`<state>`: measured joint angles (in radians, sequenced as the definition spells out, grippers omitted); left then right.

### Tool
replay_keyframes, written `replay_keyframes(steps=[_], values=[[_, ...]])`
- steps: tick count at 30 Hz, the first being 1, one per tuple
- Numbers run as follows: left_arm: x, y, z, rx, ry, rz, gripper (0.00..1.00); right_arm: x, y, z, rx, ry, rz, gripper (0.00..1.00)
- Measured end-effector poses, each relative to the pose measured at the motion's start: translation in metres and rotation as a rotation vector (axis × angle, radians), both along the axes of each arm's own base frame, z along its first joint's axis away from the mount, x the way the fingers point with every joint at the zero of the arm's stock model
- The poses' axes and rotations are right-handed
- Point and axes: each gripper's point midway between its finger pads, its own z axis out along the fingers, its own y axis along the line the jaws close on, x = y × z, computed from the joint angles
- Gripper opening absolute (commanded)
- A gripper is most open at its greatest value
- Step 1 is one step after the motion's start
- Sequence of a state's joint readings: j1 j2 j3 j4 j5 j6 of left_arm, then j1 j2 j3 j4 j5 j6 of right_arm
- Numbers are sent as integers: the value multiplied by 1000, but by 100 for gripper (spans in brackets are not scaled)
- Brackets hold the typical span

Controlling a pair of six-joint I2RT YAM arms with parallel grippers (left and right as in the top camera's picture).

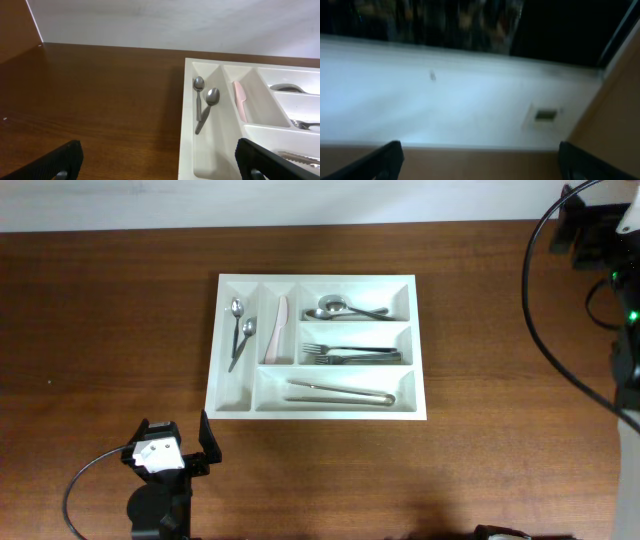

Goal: Pack container

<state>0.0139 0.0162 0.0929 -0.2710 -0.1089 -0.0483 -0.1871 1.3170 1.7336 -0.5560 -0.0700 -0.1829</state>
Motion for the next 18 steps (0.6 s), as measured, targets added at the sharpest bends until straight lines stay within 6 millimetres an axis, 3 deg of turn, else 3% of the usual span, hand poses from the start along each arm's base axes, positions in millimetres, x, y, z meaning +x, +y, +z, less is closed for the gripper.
replay_keyframes(steps=[3,6,14,18], values=[[0,0,0,0,0,0,99,-10,10,26,52,-123,15,98],[0,0,0,0,1,0,99,-23,16,36,82,-219,30,99],[0,0,0,0,1,0,99,-68,31,13,104,-380,68,99],[0,0,0,0,0,0,99,-97,49,-1,111,-437,122,99]])
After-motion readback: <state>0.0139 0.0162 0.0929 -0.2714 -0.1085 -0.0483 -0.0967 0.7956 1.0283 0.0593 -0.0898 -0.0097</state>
